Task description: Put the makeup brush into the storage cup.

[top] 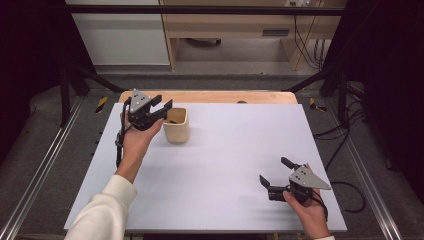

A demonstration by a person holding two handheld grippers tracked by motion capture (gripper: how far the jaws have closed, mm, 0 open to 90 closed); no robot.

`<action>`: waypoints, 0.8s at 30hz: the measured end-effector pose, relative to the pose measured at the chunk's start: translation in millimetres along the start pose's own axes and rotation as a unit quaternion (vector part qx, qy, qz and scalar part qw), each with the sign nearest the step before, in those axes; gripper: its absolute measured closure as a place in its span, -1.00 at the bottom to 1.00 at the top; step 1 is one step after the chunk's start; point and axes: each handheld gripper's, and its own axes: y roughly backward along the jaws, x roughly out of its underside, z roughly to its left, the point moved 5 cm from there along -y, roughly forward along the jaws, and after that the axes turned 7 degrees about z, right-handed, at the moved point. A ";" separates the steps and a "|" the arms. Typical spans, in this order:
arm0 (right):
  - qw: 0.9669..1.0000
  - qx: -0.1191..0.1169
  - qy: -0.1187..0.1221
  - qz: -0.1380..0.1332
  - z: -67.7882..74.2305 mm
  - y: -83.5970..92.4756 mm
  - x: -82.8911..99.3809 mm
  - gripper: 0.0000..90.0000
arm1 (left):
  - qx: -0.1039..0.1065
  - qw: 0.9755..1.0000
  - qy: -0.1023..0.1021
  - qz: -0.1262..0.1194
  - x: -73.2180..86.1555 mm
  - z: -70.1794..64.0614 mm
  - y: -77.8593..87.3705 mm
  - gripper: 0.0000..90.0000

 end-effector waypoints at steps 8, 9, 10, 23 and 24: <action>1.000 0.001 -0.002 -0.001 -0.6 0.4 -0.2 -0.90 | 0.005 1.000 -0.005 -0.003 -3.3 0.5 2.1 0.04; 1.000 0.001 -0.002 -0.001 -0.6 0.4 -0.2 -0.90 | 0.005 1.000 -0.005 -0.003 -3.3 0.5 2.1 0.02; 1.000 0.001 -0.003 -0.002 -0.7 0.7 -0.5 -0.90 | 0.007 1.000 -0.005 -0.003 -3.5 0.2 2.1 0.02; 1.000 -0.002 -0.004 -0.002 -0.4 0.5 -0.5 -0.87 | 0.028 0.999 -0.020 -0.002 -3.1 -6.7 0.4 -0.19; 1.000 -0.002 -0.003 -0.001 -0.3 0.6 -0.4 -0.87 | 0.030 0.999 -0.021 -0.003 -3.1 -8.0 0.1 -0.22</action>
